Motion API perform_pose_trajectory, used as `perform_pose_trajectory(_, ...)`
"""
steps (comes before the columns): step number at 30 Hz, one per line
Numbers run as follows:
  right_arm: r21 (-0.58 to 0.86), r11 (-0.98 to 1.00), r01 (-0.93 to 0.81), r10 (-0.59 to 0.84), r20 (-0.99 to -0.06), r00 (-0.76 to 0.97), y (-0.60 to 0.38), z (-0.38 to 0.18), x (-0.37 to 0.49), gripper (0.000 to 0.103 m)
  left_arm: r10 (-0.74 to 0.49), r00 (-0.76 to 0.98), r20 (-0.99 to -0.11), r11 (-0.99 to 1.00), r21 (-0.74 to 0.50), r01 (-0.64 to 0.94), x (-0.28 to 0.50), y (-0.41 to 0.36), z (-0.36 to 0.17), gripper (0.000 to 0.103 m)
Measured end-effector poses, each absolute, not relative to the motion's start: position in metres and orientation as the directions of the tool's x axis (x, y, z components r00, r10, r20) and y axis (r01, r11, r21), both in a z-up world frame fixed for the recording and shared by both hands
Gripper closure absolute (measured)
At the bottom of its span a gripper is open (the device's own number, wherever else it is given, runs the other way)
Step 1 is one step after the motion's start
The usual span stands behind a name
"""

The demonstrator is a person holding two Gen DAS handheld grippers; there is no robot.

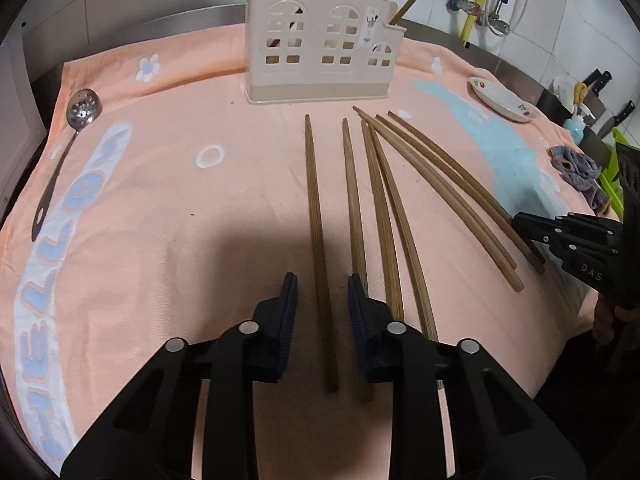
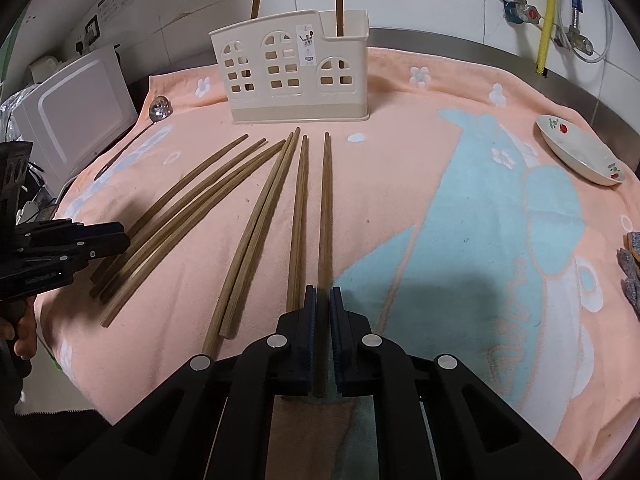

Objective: Organize utensils
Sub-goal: 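Close the left tool on a chopstick from the row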

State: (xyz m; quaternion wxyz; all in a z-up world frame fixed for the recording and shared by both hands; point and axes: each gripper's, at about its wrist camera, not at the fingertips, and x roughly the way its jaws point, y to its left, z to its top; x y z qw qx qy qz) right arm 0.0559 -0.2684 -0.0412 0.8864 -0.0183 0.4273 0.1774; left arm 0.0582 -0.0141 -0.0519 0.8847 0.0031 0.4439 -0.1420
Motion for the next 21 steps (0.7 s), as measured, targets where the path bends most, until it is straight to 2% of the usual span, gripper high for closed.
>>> perform_pose_trajectory(18,0.073,0.94,-0.333,0.269,-0.759,0.592,-0.2634,-0.0423,0.0516,0.096,-0.222,0.561,-0.797,0.965,-0.099,0.241,0.0656,-0.0197,-0.0537,0.082)
perform_pose_trajectory(21,0.078,0.94,-0.331,0.273,-0.756,0.596,-0.2641,-0.0414,0.0508,0.096,-0.205,0.565,-0.799,0.971,-0.093,0.221,0.0668,-0.0186,-0.0533,0.089)
